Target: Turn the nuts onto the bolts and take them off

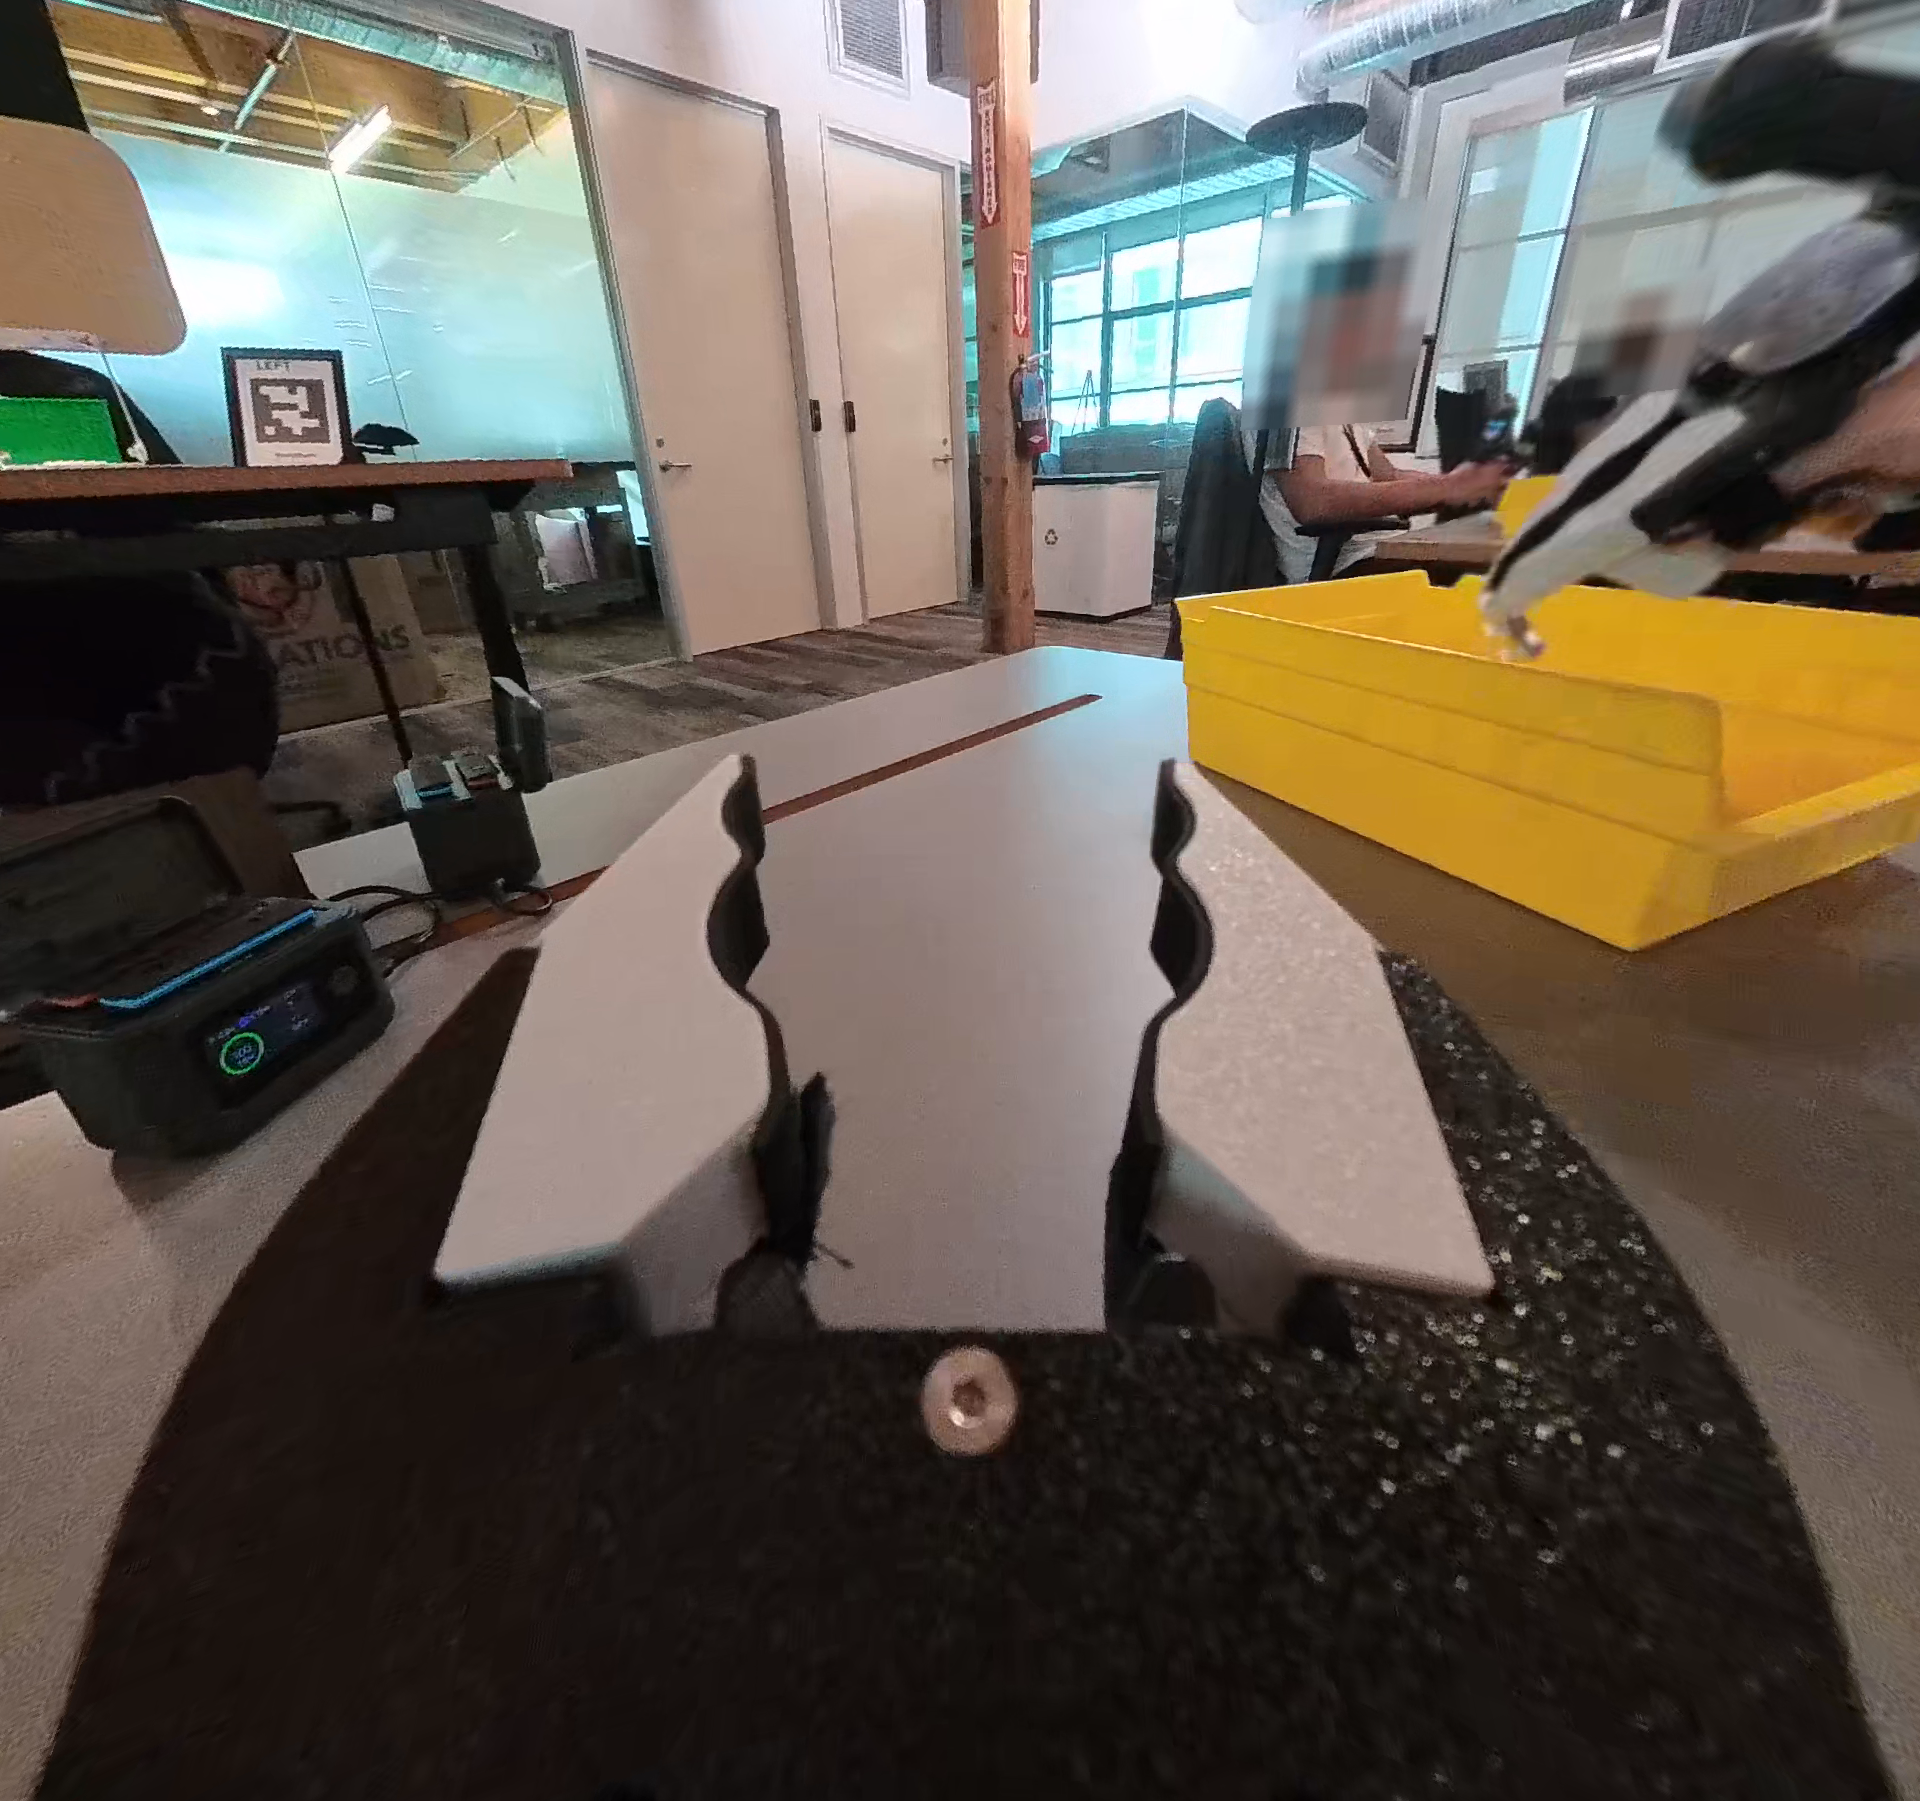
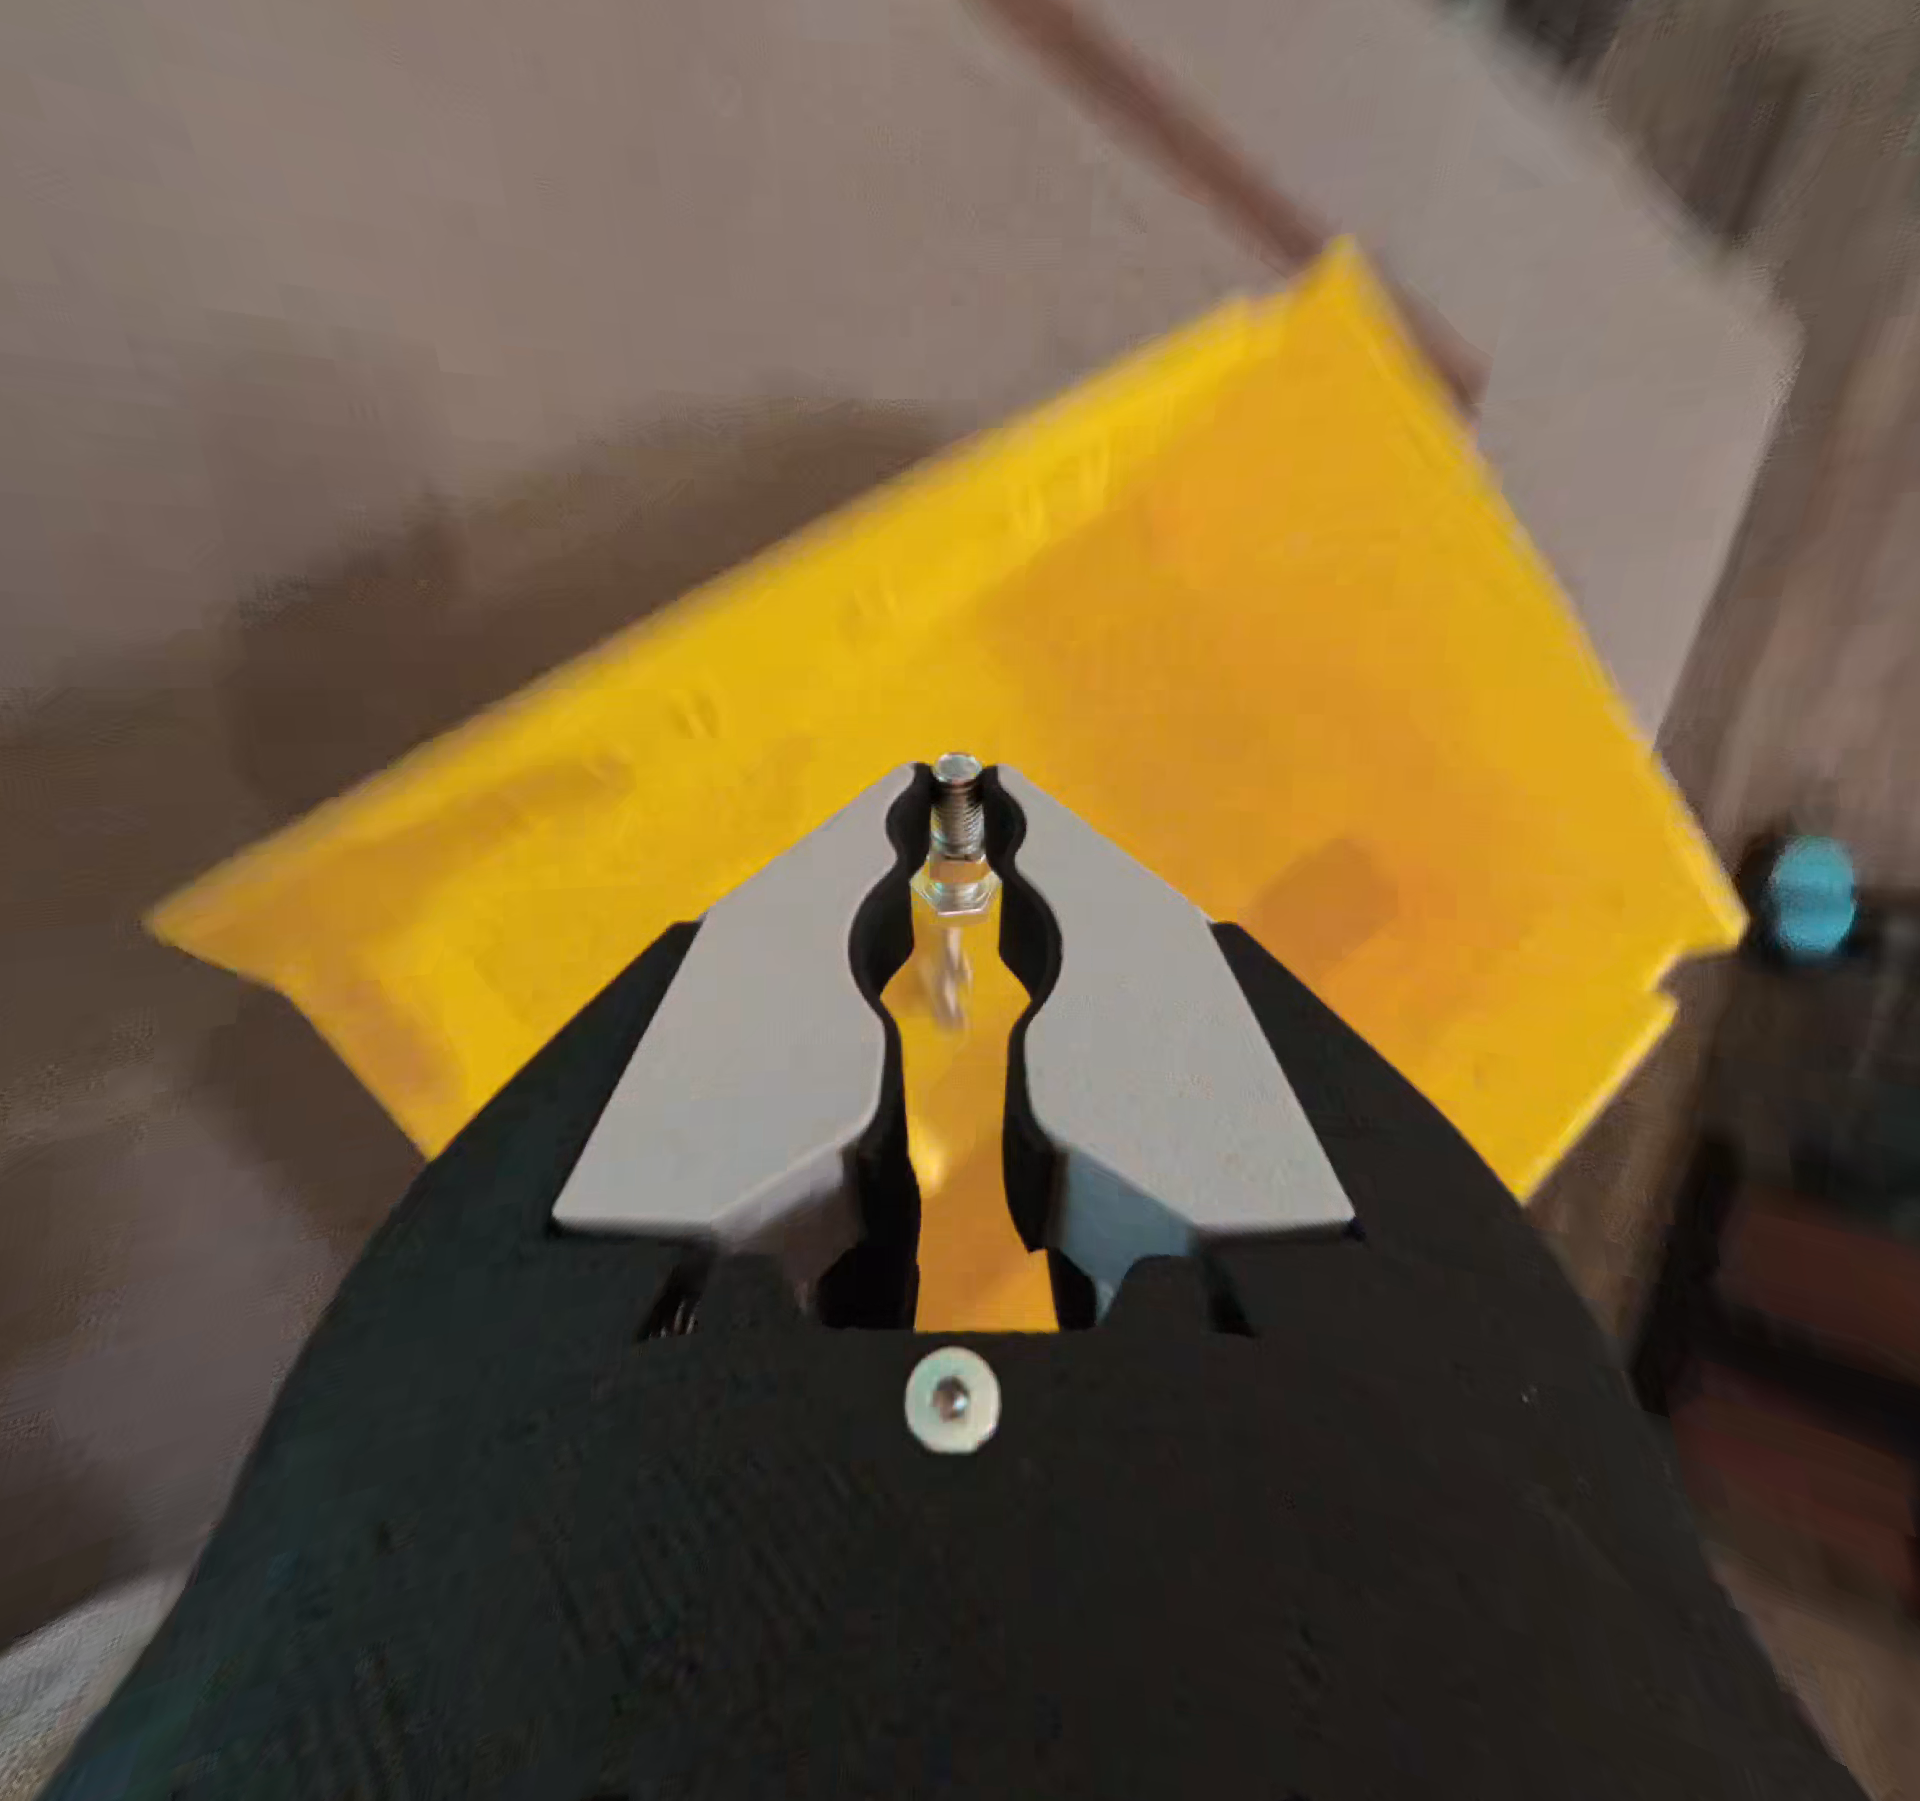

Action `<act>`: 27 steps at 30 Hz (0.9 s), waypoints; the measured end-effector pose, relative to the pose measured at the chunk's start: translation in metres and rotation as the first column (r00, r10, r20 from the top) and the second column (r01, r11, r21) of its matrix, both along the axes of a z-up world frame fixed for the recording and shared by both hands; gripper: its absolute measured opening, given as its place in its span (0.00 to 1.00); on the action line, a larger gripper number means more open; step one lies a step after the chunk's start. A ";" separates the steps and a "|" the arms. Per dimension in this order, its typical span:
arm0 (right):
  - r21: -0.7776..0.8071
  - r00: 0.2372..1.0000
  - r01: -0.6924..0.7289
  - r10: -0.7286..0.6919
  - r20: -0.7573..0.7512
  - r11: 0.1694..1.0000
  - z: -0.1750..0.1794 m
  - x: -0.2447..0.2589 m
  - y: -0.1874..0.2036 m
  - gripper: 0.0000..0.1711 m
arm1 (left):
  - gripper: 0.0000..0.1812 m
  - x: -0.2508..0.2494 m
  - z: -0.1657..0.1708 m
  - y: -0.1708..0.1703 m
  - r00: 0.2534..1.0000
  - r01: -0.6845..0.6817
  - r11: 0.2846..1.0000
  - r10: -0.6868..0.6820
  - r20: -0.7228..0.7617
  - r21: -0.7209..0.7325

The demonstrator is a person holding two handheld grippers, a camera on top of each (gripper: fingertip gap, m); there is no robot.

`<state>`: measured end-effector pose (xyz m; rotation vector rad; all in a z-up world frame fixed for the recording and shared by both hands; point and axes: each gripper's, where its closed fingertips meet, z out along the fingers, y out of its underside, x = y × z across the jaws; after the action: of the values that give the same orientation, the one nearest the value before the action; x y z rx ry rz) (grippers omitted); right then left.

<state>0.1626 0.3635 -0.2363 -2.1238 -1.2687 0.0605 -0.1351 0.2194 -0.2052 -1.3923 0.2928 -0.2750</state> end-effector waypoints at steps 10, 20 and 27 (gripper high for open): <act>-0.244 0.984 0.161 -0.135 0.117 0.956 -0.065 0.042 0.024 0.15 | 0.41 -0.002 -0.002 0.003 1.000 -0.003 1.000 0.004 0.017 -0.016; 0.457 0.699 -0.098 0.388 -0.601 0.884 0.078 -0.173 -0.083 0.13 | 0.34 -0.010 -0.020 0.004 0.995 -0.092 0.991 0.095 0.030 -0.098; 0.632 0.582 0.051 0.491 -0.648 0.773 0.034 -0.252 -0.077 0.02 | 0.28 -0.007 -0.020 0.001 0.990 -0.134 0.988 0.131 -0.055 -0.072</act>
<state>-0.0891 0.2862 -0.2026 -1.1018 -0.8241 0.5875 -0.1426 0.2199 -0.2252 -1.4880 0.2318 -0.1426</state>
